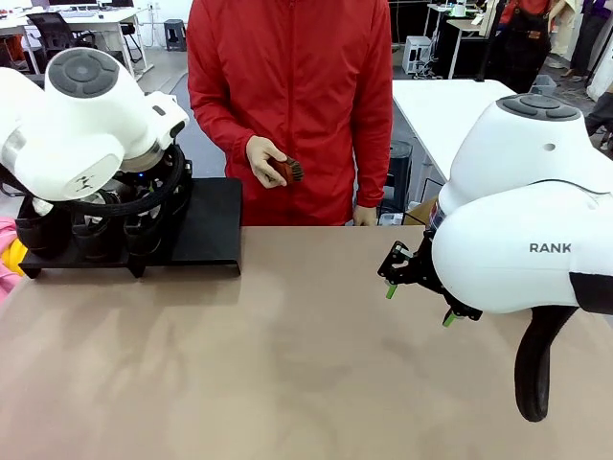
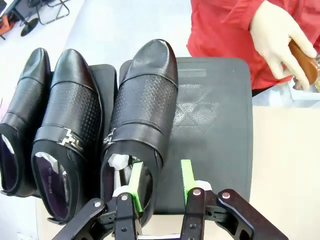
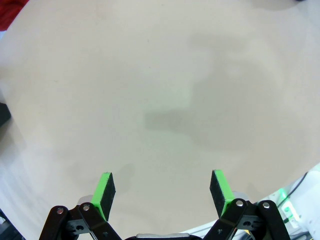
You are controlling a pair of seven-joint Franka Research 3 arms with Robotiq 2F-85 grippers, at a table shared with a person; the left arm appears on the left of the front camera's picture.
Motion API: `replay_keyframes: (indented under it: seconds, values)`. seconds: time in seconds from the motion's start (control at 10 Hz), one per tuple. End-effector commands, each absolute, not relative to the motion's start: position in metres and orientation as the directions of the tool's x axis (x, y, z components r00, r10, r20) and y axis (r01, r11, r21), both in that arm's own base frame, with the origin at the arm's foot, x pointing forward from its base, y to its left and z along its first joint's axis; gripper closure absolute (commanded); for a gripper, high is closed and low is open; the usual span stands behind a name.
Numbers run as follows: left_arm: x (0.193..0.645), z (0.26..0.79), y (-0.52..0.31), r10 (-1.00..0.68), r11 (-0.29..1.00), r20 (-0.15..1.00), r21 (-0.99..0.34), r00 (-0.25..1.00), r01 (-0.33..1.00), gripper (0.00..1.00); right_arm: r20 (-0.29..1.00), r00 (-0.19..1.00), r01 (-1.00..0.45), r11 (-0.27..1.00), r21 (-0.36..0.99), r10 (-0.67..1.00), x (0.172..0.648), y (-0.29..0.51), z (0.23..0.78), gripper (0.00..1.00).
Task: Organize the shoes by placing them on the stand.
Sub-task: Place the Shoe from the middle of the table onto the Shoes Stand, then pick up one Shoe and place it in the middle of the table.
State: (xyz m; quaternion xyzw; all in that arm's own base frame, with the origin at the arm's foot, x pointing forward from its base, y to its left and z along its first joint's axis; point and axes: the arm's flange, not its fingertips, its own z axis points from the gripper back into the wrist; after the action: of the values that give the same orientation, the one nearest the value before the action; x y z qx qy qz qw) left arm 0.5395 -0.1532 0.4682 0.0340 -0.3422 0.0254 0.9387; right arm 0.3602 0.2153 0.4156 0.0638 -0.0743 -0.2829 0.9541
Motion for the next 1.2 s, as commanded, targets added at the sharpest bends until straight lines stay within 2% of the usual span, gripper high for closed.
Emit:
replay_keyframes:
  seconds: [0.0, 0.6, 0.7, 0.9, 1.1]
  values:
    - [0.553, 0.449, -0.15, -0.019, 0.995, 0.622, 0.091, 0.783, -0.048, 0.6, 0.097, 0.838, 0.516, 0.838, 0.178, -0.537, 0.364, 0.216, 0.417, 0.0]
    - [0.55, 0.443, -0.15, -0.009, 0.996, 0.615, 0.076, 0.789, -0.048, 0.6, 0.097, 0.838, 0.516, 0.838, 0.178, -0.537, 0.364, 0.216, 0.417, 0.0]
    - [0.541, 0.467, -0.153, -0.006, 0.997, 0.657, 0.062, 0.754, -0.046, 0.6, 0.097, 0.838, 0.516, 0.838, 0.178, -0.537, 0.364, 0.216, 0.417, 0.0]
    - [0.514, 0.54, -0.168, -0.046, 0.995, 0.802, 0.091, 0.595, -0.045, 0.6, 0.097, 0.838, 0.516, 0.838, 0.178, -0.537, 0.364, 0.216, 0.417, 0.0]
    - [0.488, 0.572, -0.182, -0.099, 0.992, 0.865, 0.127, 0.492, -0.025, 0.6, 0.097, 0.838, 0.516, 0.838, 0.178, -0.537, 0.364, 0.216, 0.417, 0.0]
